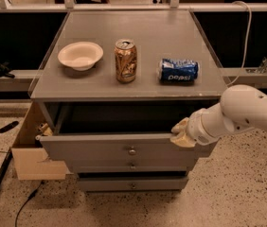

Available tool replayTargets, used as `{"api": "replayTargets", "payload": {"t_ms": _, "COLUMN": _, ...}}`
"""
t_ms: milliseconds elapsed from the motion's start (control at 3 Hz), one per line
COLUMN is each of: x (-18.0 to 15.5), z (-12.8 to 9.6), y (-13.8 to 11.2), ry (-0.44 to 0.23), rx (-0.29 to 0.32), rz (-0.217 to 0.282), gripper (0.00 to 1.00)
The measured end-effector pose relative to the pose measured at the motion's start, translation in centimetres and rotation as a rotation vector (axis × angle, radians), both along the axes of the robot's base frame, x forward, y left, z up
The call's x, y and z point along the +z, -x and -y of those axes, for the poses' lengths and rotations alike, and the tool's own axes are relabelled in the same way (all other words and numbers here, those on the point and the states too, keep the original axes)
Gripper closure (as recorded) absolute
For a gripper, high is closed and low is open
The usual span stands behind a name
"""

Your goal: Open top drawer

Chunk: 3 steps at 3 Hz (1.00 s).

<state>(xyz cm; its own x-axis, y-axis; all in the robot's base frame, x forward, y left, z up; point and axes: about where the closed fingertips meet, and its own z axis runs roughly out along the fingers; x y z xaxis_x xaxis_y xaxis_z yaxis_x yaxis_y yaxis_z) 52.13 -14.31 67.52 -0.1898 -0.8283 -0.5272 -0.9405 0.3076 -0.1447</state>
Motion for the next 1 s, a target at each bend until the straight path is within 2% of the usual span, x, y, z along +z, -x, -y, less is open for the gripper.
{"api": "replayTargets", "payload": {"t_ms": 667, "x": 0.00, "z": -0.01, "y": 0.00, "ry": 0.000, "rx": 0.000, "rz": 0.000, "gripper": 0.04}}
{"api": "replayTargets", "payload": {"t_ms": 1000, "x": 0.00, "z": -0.01, "y": 0.00, "ry": 0.000, "rx": 0.000, "rz": 0.000, "gripper": 1.00}}
